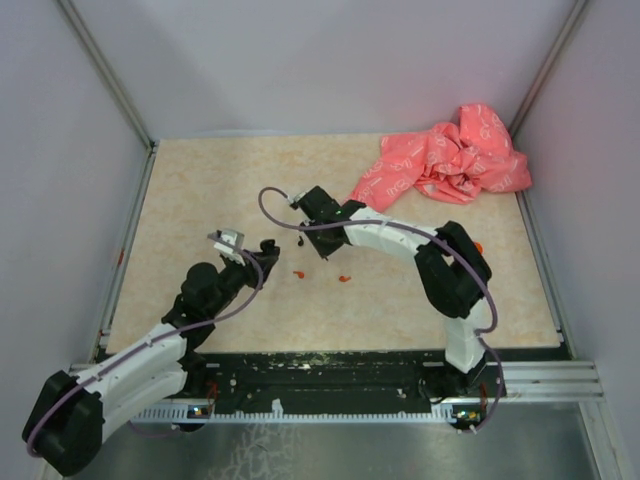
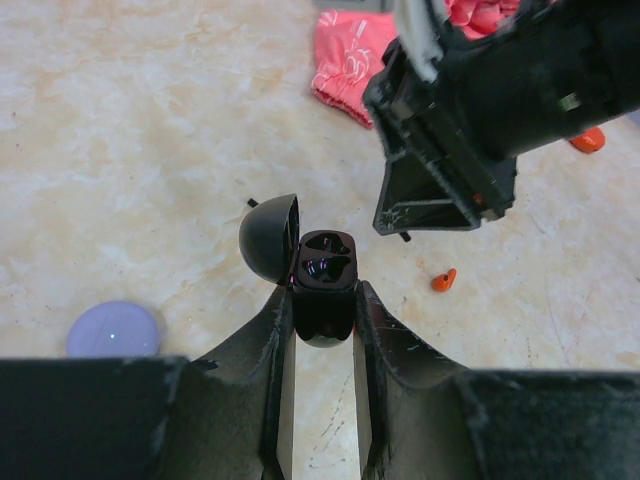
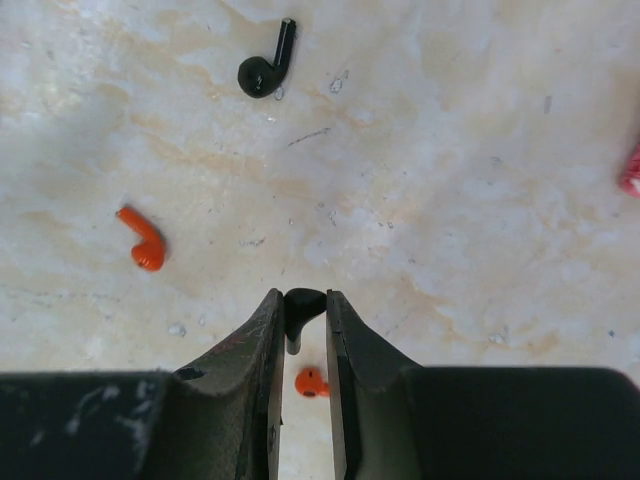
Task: Insert the wireless bluetooth earbuds into the charging case
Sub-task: Pick up the earbud from the center of the board.
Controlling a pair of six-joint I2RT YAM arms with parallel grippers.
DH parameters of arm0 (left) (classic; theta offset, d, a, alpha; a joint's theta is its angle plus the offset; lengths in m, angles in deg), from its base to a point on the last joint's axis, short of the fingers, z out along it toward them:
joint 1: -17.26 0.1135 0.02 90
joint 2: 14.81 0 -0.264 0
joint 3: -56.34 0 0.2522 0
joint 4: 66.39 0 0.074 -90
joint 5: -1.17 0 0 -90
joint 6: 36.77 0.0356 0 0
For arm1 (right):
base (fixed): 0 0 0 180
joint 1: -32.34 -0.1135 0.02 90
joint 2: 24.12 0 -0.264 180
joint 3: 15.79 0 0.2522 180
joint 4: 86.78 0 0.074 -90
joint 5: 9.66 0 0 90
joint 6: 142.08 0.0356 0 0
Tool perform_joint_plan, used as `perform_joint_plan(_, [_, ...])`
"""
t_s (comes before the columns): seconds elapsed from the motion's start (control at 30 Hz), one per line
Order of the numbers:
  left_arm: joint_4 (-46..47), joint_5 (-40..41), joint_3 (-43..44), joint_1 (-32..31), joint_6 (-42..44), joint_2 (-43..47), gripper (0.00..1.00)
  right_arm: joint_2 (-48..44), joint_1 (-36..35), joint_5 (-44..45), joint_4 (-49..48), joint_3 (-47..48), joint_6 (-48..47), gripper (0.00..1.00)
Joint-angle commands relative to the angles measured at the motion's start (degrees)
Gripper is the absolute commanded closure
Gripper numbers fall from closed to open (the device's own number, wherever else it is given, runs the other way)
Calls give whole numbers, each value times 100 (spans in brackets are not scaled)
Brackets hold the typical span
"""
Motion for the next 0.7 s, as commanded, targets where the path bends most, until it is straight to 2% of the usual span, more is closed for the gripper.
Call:
perform_joint_plan(0.0, [683, -310, -199, 32, -28, 263, 100, -1186, -77, 82, -639, -297, -24, 82])
perform_joint_plan(0.43, [2568, -1421, -658, 31, 311, 391, 100, -3372, -401, 104, -2496, -1773, -95, 83])
perform_joint_plan(0.67, [2811, -1913, -466, 32, 389, 276, 100, -4245, -537, -375, -3571, -2482, -85, 83])
